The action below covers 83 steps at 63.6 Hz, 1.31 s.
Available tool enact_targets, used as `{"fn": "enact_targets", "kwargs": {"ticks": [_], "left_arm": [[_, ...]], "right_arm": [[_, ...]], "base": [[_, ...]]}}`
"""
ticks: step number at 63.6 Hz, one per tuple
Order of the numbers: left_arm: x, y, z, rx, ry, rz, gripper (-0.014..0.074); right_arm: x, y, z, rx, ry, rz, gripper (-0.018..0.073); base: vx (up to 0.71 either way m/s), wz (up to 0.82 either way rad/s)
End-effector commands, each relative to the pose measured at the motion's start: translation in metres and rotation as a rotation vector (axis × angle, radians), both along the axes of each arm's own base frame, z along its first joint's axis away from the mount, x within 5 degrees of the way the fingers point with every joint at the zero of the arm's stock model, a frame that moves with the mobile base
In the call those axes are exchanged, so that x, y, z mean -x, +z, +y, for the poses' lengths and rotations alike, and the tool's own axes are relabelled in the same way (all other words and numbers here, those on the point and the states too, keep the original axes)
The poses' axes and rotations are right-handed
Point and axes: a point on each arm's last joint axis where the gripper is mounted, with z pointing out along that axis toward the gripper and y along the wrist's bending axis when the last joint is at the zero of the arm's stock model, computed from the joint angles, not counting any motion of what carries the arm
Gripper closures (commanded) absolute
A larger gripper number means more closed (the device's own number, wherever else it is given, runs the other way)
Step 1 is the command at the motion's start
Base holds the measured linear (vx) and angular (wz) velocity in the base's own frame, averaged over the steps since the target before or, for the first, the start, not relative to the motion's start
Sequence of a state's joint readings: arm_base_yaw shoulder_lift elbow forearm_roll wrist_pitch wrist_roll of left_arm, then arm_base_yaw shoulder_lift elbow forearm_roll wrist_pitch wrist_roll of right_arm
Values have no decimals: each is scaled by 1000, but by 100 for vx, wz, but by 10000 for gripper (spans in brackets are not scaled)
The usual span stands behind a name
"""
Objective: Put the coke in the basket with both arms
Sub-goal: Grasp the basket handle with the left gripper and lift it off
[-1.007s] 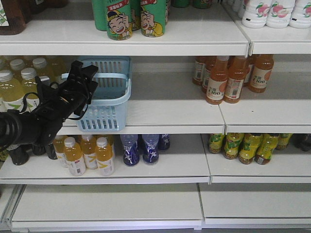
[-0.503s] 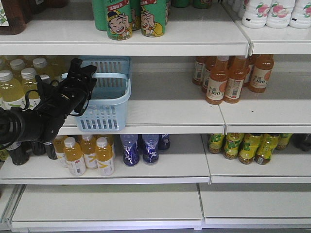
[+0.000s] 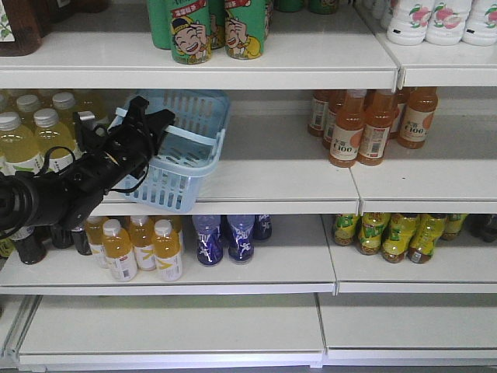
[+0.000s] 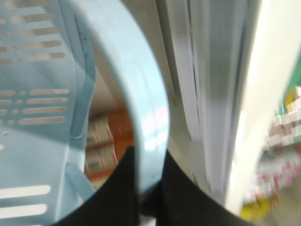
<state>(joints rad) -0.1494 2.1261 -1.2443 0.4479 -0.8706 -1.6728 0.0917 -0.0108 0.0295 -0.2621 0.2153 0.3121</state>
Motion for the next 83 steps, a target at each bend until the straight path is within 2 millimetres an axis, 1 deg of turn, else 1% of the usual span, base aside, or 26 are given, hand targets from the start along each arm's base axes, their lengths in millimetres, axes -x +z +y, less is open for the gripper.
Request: {"fn": "enact_targets", "kwargs": {"ticks": [1,9,12,18,24,32,35,49,57,60,64,68,75,83], "left_arm": [[12,39,-17,41,-217,-143,604],[26,32,-32,35,-449,-42,604],[34,29,-37,0,-550,-17,604],[49,32,-44,-29,-726,-77,604],[65,41,-47,21,-869,-148,604],[91,55,-52,-16,-921,-147,604],[103,56,-55,-24,-944,-134,604],[165,68,-62,-69,-1051,-108,604],[201,82,-70,-58,-1094,-133,604],[211,89,-74,-43,-1103,-154,604],[220,98,-78,-18,-1105,-185,604],[229,112,-83,17,-1104,-233,604],[239,133,-87,86,-1071,-300,604],[247,147,-86,87,-1037,-361,604]], "right_arm": [[0,4,1,12,17,-74,564],[0,4,1,12,17,-74,564],[0,4,1,12,17,-74,564],[0,4,1,12,17,-74,564],[0,4,1,12,17,-74,564],[0,4,1,12,17,-74,564],[0,4,1,12,17,-74,564],[0,4,1,12,17,-74,564],[0,4,1,12,17,-74,564],[0,4,1,12,17,-74,564],[0,4,1,12,17,-74,564],[0,4,1,12,17,-74,564],[0,4,1,12,17,-74,564],[0,4,1,12,17,-74,564]], "base": [[0,0],[0,0],[0,0],[0,0],[0,0],[0,0],[0,0],[0,0],[0,0],[0,0],[0,0],[0,0],[0,0],[0,0]]}}
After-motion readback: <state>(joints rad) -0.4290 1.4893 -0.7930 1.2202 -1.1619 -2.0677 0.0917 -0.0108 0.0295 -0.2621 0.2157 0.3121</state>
